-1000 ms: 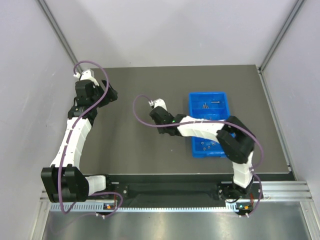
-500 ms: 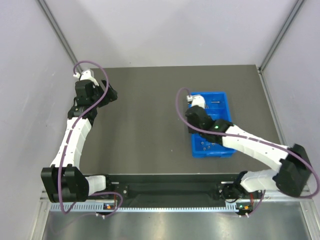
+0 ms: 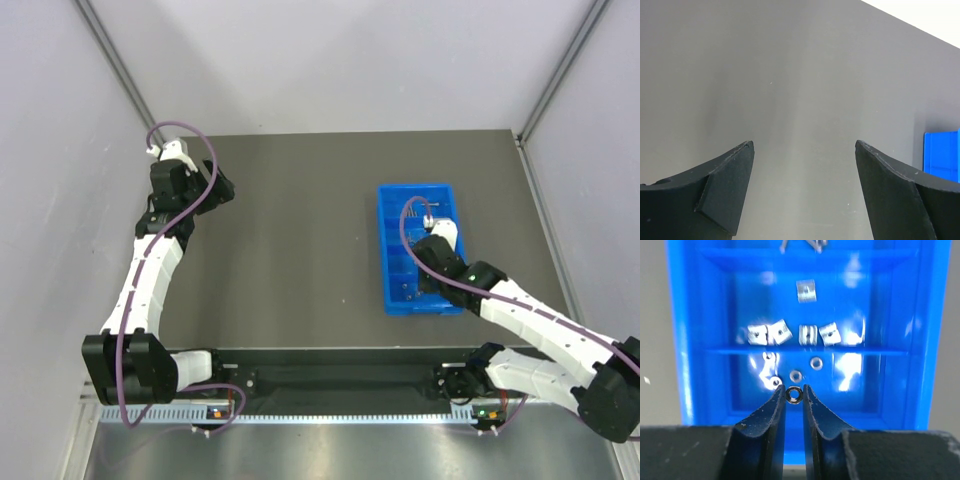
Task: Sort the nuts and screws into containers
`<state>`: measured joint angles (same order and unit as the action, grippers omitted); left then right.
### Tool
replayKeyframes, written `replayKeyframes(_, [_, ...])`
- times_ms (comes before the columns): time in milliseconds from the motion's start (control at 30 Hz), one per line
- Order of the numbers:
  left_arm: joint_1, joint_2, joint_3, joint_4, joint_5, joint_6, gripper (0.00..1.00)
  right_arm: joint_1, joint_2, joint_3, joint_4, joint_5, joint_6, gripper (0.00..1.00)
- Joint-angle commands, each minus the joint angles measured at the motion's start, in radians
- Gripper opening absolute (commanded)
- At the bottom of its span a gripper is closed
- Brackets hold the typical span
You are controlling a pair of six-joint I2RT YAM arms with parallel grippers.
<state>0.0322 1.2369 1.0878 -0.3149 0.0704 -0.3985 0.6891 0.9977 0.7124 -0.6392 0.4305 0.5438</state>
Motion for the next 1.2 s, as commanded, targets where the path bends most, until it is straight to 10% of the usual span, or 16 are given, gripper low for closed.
replayKeyframes(0, [0.006,-0.013,0.000,0.050,-0.007,-0.005,0.86,-0.013,-0.011,-0.021,-0.002,-0.021,0.031,0.06])
replayKeyframes(233, [0.006,-0.008,-0.002,0.050,-0.014,-0.003,0.86,-0.013,-0.001,-0.031,0.012,-0.021,0.036,0.11])
replayKeyframes(633, [0.006,-0.010,0.009,0.043,0.009,0.003,0.86,-0.016,-0.011,0.195,-0.076,0.036,-0.048,0.97])
replayKeyframes(1167, [0.006,0.004,0.009,0.043,0.022,0.004,0.86,-0.163,0.450,0.751,0.087,-0.108,-0.177,1.00])
